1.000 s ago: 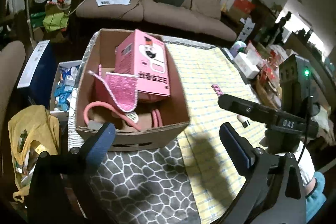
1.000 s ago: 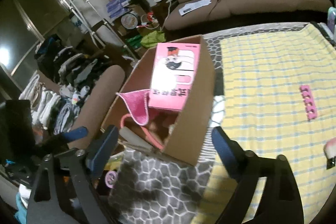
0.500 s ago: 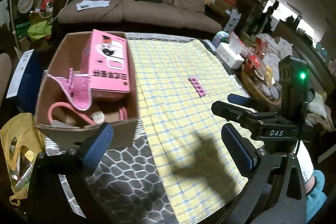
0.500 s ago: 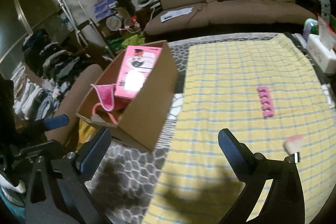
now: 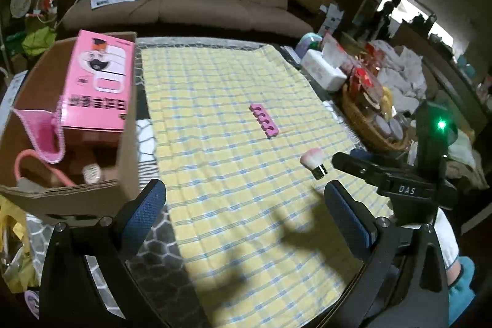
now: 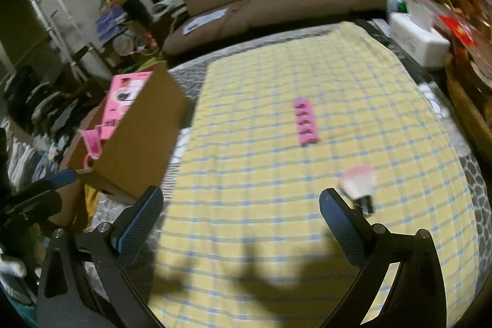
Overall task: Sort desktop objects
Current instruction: 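Move both grippers over the cloth toward the toe separator and brush, then close the right gripper on the brush handle while the left gripper grasps the toe separator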
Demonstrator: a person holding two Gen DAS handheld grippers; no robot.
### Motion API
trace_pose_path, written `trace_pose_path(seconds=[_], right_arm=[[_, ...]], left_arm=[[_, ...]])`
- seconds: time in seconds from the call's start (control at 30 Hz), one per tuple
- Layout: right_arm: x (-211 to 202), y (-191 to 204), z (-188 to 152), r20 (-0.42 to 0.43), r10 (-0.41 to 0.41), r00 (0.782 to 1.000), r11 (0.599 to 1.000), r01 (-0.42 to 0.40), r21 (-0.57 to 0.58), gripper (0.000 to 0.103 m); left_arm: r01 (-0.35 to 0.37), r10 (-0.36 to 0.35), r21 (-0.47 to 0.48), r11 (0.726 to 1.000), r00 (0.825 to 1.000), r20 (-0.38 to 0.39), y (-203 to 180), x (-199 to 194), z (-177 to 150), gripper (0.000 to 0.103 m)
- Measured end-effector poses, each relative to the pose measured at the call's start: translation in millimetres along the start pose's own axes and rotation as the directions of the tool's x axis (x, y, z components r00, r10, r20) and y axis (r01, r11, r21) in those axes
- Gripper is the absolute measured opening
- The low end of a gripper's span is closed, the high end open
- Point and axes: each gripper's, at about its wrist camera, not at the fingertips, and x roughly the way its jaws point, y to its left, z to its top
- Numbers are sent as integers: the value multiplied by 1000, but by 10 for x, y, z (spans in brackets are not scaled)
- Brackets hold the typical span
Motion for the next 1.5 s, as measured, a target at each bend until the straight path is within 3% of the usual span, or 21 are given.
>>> trace_pose_path(seconds=[0.27,0.7,0.83,0.97,1.23,1.33,1.5], right_arm=[[-15,-410,-46,8,-89,996,996,89,18,103],[346,-1020,-120,-50,-124,991,986,128,104,102],[522,-1045,-205,-93,-154,984,986,158,45,90],[657,-1091,-303,-130,-176,976,984,177,-3,87],[787,-1284,-350,-154,-142,978,988,149,33,71],[814,-1262,-354,-161,-133,978,990,137,16,55],[831,-1243,-373,-159,-143,977,990,140,-27,37]], left_arm=[[21,-21,-3,1000,999,-43,-187,491,4,103],[20,-19,0,1000,993,-117,-245,1148,36,103],[15,-16,-11,1000,991,-134,-223,1336,63,103],[14,-16,-9,1000,989,-144,-245,1520,115,103],[14,-11,17,1000,985,-174,-425,1964,252,103],[1,2,14,1000,981,-197,-465,2163,303,103],[-39,43,20,999,972,-231,-505,2508,378,103]])
